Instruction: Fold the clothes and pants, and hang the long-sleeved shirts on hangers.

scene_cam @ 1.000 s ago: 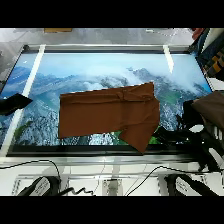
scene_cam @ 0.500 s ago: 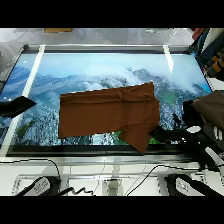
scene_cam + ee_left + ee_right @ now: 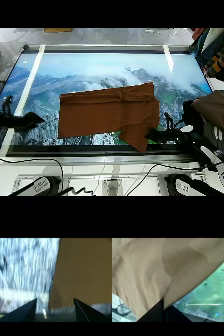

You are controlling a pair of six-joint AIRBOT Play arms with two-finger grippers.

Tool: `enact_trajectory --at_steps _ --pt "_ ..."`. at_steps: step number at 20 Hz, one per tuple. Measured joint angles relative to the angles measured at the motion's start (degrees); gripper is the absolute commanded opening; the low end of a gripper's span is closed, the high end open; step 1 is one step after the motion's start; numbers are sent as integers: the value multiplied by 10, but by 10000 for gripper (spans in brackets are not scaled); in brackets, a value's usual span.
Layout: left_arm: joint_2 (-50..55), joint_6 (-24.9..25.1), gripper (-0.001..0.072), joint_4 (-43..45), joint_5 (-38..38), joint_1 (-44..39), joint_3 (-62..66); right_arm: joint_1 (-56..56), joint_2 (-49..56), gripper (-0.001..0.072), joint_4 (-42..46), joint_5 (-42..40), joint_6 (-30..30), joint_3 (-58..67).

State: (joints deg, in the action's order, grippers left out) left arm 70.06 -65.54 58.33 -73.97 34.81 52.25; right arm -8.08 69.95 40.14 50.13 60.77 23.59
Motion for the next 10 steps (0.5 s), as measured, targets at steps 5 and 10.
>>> enact_trajectory --at_steps 5,10 --pt "3 13 485 8 14 2 -104 2 0 11 9 1 -4 0" --pt "4 17 484 10 60 2 -169 2 1 10 22 5 -4 9"
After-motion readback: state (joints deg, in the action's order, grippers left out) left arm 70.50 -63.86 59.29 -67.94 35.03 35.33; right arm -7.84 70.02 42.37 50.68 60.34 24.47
